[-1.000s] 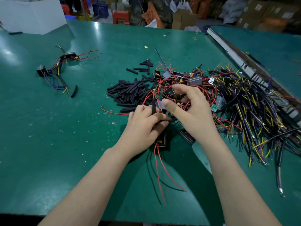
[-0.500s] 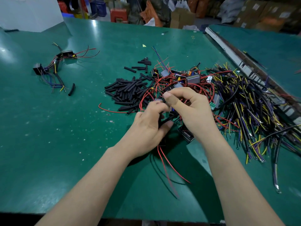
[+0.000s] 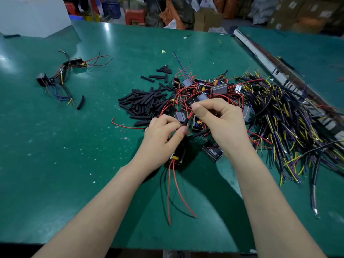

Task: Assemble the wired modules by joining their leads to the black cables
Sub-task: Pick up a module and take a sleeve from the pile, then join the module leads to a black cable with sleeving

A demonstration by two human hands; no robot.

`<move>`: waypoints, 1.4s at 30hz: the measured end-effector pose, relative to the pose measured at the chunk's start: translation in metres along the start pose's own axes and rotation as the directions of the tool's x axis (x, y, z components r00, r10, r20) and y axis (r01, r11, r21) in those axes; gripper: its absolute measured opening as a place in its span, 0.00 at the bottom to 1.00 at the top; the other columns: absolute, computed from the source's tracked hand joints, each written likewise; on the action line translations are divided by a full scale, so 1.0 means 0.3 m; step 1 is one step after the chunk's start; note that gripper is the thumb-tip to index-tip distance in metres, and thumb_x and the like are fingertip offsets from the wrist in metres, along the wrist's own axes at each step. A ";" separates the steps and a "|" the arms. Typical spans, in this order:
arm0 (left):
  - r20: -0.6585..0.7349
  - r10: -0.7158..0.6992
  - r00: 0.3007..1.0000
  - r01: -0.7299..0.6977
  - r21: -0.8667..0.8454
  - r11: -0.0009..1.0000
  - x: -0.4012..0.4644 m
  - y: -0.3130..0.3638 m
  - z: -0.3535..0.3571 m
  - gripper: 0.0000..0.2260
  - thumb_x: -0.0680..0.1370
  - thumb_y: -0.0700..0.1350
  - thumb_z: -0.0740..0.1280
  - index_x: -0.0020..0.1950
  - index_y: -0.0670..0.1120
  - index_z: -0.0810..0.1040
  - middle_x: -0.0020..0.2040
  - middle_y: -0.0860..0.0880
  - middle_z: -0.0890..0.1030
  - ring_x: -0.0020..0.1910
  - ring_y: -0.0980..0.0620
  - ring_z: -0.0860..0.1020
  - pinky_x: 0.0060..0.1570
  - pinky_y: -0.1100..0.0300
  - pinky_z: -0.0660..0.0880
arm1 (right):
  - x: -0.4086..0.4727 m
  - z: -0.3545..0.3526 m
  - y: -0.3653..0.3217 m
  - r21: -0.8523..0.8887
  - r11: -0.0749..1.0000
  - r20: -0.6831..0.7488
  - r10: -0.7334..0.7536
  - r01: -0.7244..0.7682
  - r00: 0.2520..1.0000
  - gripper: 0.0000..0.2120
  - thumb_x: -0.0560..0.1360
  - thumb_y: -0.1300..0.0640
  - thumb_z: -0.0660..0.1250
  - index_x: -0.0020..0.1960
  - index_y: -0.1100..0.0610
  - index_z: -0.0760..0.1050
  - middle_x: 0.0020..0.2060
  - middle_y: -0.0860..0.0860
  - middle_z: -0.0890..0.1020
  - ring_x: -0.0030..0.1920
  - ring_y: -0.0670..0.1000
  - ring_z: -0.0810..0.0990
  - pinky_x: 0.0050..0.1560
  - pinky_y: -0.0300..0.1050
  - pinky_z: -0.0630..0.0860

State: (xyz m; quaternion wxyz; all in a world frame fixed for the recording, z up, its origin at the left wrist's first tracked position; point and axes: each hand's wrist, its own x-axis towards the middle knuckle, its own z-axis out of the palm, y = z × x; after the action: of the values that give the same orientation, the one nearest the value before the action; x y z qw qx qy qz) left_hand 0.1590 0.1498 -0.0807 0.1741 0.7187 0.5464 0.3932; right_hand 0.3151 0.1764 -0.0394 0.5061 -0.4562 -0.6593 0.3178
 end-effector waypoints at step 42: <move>-0.072 -0.210 0.975 0.101 -0.697 0.709 -0.020 0.140 0.096 0.07 0.79 0.42 0.65 0.46 0.50 0.82 0.34 0.55 0.81 0.33 0.59 0.79 0.36 0.69 0.74 | 0.091 -0.257 -0.018 -0.253 0.955 -0.208 0.105 -0.157 0.973 0.08 0.78 0.54 0.63 0.50 0.48 0.80 0.41 0.44 0.82 0.44 0.53 0.82 0.46 0.51 0.78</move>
State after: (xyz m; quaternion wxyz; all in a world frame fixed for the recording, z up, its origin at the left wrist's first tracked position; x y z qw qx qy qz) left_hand 0.2074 0.1352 -0.0725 0.4208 0.5226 0.4310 0.6034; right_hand 0.3855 0.1962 -0.0022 0.4786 -0.5919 -0.6124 0.2133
